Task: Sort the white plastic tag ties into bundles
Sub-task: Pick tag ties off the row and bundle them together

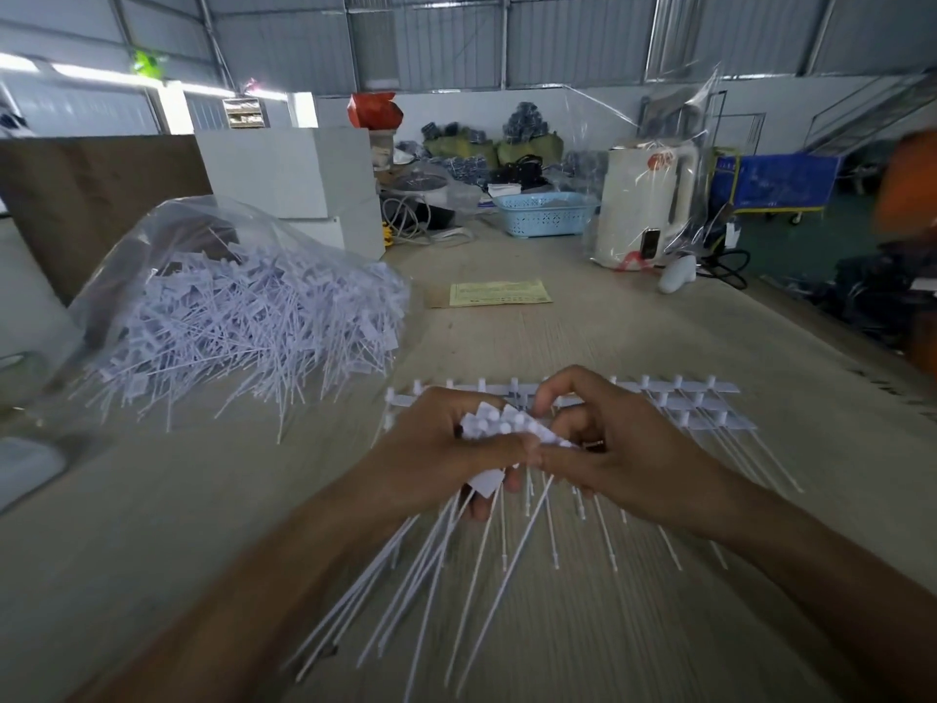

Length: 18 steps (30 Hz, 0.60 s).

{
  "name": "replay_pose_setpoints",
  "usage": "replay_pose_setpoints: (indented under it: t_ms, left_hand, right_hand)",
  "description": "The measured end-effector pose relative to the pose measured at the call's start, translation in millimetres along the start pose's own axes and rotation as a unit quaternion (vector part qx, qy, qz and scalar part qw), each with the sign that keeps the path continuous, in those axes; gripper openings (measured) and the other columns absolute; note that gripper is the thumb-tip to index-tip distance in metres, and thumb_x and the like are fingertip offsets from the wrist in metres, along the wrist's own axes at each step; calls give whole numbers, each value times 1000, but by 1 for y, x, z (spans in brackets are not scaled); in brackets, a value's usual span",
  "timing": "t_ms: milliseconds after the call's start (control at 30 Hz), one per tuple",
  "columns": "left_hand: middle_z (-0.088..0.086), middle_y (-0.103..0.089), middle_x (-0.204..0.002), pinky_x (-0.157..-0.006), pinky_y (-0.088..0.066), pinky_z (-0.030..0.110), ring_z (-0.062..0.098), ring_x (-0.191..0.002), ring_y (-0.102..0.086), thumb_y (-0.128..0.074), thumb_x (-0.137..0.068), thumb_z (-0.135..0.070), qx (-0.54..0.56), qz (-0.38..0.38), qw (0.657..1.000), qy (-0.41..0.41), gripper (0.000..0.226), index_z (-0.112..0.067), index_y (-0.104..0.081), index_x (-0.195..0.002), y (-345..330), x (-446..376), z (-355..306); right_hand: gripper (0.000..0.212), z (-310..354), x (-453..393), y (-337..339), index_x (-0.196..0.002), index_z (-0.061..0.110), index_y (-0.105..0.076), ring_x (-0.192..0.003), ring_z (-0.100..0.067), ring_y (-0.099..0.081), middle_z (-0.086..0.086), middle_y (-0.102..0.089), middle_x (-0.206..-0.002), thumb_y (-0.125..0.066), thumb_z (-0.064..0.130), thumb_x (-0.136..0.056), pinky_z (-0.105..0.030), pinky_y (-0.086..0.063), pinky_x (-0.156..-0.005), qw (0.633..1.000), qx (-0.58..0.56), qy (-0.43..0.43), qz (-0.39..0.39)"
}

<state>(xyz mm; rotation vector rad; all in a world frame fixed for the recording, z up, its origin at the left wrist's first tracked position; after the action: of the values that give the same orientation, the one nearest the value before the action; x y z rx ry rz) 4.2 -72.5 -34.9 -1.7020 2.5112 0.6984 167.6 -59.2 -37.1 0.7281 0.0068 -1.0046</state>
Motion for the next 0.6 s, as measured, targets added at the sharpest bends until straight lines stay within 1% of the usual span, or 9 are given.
replay_pose_setpoints:
  t_ms: [67, 167, 233, 300, 367, 400, 467, 533, 600]
  left_hand:
    - [6, -71, -66, -52, -53, 34, 23, -53, -65, -72, -88, -24, -18, -45, 999, -1, 11, -23, -80, -81, 3, -1, -2]
    - [13, -66, -61, -46, -45, 24, 18, -43, -57, -70, -84, -26, 7, -129, 991, 27, 25, -2, -72, -75, 14, -1, 4]
    - [17, -62, -59, -42, -42, 23, 22, -40, -53, -70, -88, -16, 42, -136, 988, 52, 24, 0, -69, -70, 13, 1, 6]
    - [15, -60, -56, -40, -38, 22, 20, -38, -49, -68, -86, -11, 80, -144, 981, 104, 24, -4, -69, -63, 15, 2, 9]
    - [10, -57, -53, -38, -34, 18, 15, -35, -45, -66, -84, -10, 114, -122, 972, 163, 27, -10, -68, -56, 16, 0, 12]
    - [9, -55, -52, -37, -32, 15, 13, -34, -43, -66, -83, -9, 123, -98, 970, 186, 28, -11, -67, -55, 15, 0, 12]
    - [6, -52, -48, -36, -29, 13, 11, -32, -40, -64, -83, -10, 110, -41, 971, 209, 31, -13, -66, -52, 16, 1, 11]
    - [2, -52, -45, -35, -29, 14, 10, -31, -40, -63, -84, -11, 82, -13, 974, 209, 35, -13, -67, -49, 24, 4, 11]
    - [3, -53, -46, -36, -31, 14, 10, -32, -42, -65, -84, -9, 83, -45, 977, 192, 33, -13, -69, -52, 40, 5, 12]
  right_hand:
    - [22, 2, 0, 2, -107, 14, -56, -57, -15, -62, -11, -72, -76, -71, 16, -90, -31, -52, -54, 999, -38, -24, 8]
    - [8, 4, -1, 7, -95, 8, -67, -57, -16, -62, -7, -70, -69, -69, 16, -92, -29, -52, -55, 996, -75, -54, 9]
    - [13, 6, 0, 7, -82, 12, -68, -52, -7, -57, 1, -68, -62, -69, 19, -93, -22, -46, -54, 999, 0, -35, -13]
    - [18, 13, 1, 7, -78, 15, -63, -52, -3, -55, 12, -60, -57, -69, 23, -92, -13, -37, -55, 989, 137, 22, -48]
    - [20, 26, 4, 4, -78, 18, -57, -54, -3, -48, 17, -49, -61, -68, 23, -94, -17, -34, -55, 953, 275, 115, -60]
    - [18, 32, 6, 1, -80, 18, -58, -57, -3, -46, 13, -50, -65, -68, 20, -94, -24, -36, -56, 932, 322, 162, -47]
    - [13, 37, 8, -3, -81, 12, -64, -62, -16, -53, 1, -58, -69, -70, 12, -92, -30, -42, -55, 898, 377, 225, -15]
    - [10, 36, 9, 8, -80, 11, -68, -61, -18, -56, -2, -61, -69, -74, 7, -88, -30, -46, -55, 881, 410, 235, 4]
    - [12, 32, 6, 34, -80, 13, -69, -59, -12, -55, 3, -62, -68, -70, 17, -91, -31, -47, -55, 905, 386, 175, -21]
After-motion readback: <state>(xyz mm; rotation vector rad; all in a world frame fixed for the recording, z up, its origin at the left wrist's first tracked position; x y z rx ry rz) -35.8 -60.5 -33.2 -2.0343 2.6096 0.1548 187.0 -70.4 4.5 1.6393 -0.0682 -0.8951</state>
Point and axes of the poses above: each hand's wrist, its own x-axis away from the middle knuckle, its own y-axis out of the back of the hand, z = x × y, the point moved 5 cm from there along -x, towards the middle knuckle
